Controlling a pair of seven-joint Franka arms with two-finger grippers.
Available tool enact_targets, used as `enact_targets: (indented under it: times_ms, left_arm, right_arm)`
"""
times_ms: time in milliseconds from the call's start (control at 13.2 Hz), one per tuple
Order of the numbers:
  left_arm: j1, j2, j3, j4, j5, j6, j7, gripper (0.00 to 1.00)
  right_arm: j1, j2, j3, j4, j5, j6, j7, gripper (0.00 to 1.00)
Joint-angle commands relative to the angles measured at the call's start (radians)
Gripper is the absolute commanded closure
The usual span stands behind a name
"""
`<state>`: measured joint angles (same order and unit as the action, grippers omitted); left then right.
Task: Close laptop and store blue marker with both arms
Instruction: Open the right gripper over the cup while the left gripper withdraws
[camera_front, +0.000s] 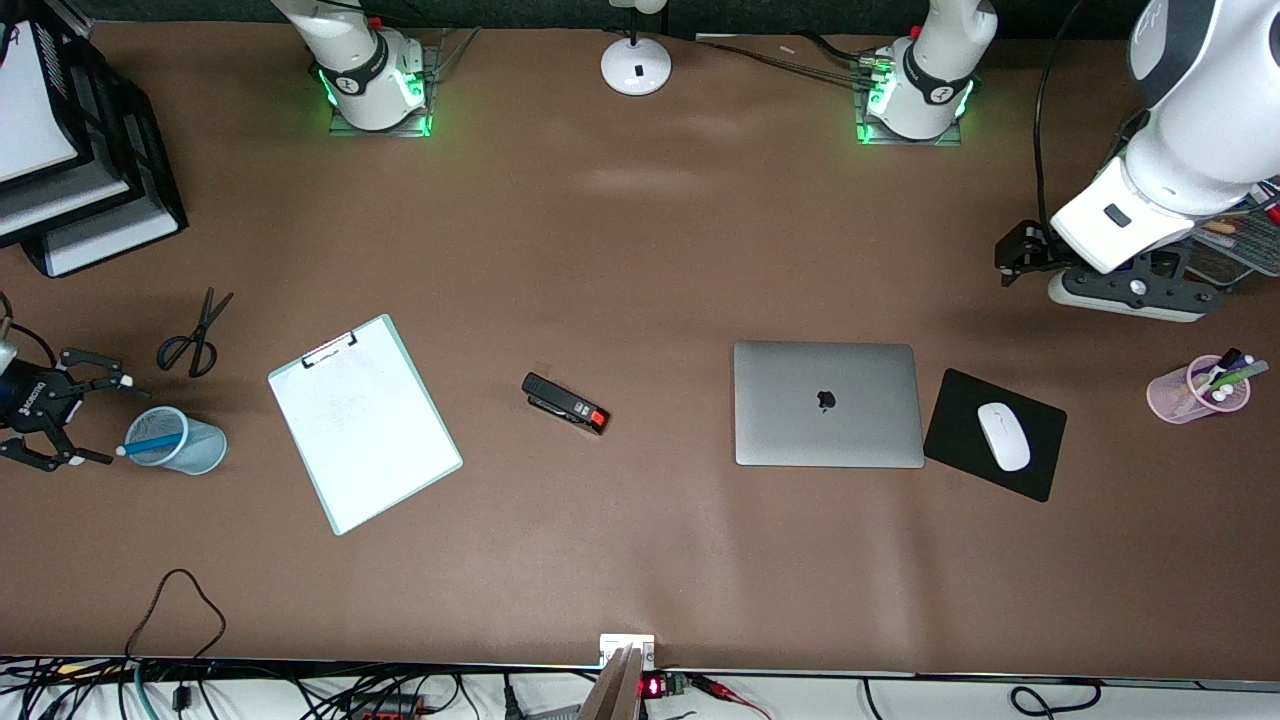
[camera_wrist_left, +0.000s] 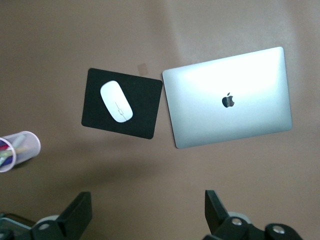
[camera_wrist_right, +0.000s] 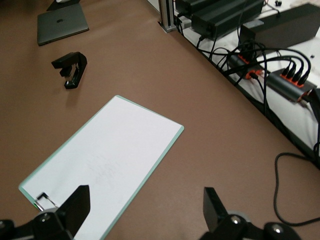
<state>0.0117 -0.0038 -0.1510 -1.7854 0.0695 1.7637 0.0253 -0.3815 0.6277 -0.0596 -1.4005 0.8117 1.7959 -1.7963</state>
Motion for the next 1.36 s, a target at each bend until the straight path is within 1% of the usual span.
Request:
enact_targets:
  times_ms: [0, 76, 152, 303, 379, 531, 607, 758, 910, 986, 1213, 1289]
  left_arm:
    - [-0.047, 0.016, 0.052, 0.001, -0.030, 0.034, 0.021, 0.00]
    - [-0.099, 0.024, 0.118, 0.014, -0.024, 0.036, 0.027, 0.00]
    - [-0.111, 0.018, 0.140, 0.001, -0.024, 0.033, 0.018, 0.00]
    - [-0.108, 0.018, 0.148, 0.009, -0.024, 0.034, 0.012, 0.00]
    - [-0.111, 0.019, 0.139, 0.017, -0.022, 0.028, 0.010, 0.00]
    - [-0.110, 0.022, 0.137, 0.038, -0.022, 0.030, 0.016, 0.00]
    - [-0.110, 0.022, 0.137, 0.041, -0.022, 0.030, 0.018, 0.00]
    - [-0.110, 0.022, 0.137, 0.041, -0.027, 0.028, 0.021, 0.00]
    - [-0.110, 0.022, 0.137, 0.041, -0.022, 0.026, 0.024, 0.00]
    - [-0.108, 0.022, 0.139, 0.043, -0.022, 0.026, 0.025, 0.00]
    - [-0.108, 0.022, 0.137, 0.043, -0.022, 0.026, 0.025, 0.00]
    - [-0.108, 0.021, 0.137, 0.043, -0.022, 0.026, 0.024, 0.00]
  right_arm:
    - [0.070, -0.058, 0.000, 0.001, -0.118, -0.010, 0.280, 0.00]
    - [0.096, -0.086, -0.002, 0.001, -0.171, -0.012, 0.382, 0.00]
    - [0.122, -0.123, 0.001, 0.003, -0.230, -0.012, 0.473, 0.00]
    - [0.173, -0.166, 0.004, 0.035, -0.357, -0.035, 0.677, 0.00]
    - [0.220, -0.174, 0.003, 0.069, -0.423, -0.085, 0.783, 0.00]
    - [0.272, -0.178, 0.000, 0.121, -0.526, -0.165, 0.978, 0.00]
    - [0.288, -0.184, 0.001, 0.132, -0.564, -0.180, 1.036, 0.00]
    - [0.305, -0.198, 0.000, 0.135, -0.597, -0.243, 1.147, 0.00]
    - [0.340, -0.235, 0.003, 0.135, -0.655, -0.274, 1.216, 0.00]
    - [0.354, -0.256, 0.004, 0.133, -0.670, -0.288, 1.254, 0.00]
    - [0.400, -0.315, 0.004, 0.126, -0.694, -0.378, 1.406, 0.00]
    - [0.406, -0.341, 0.004, 0.103, -0.700, -0.392, 1.454, 0.00]
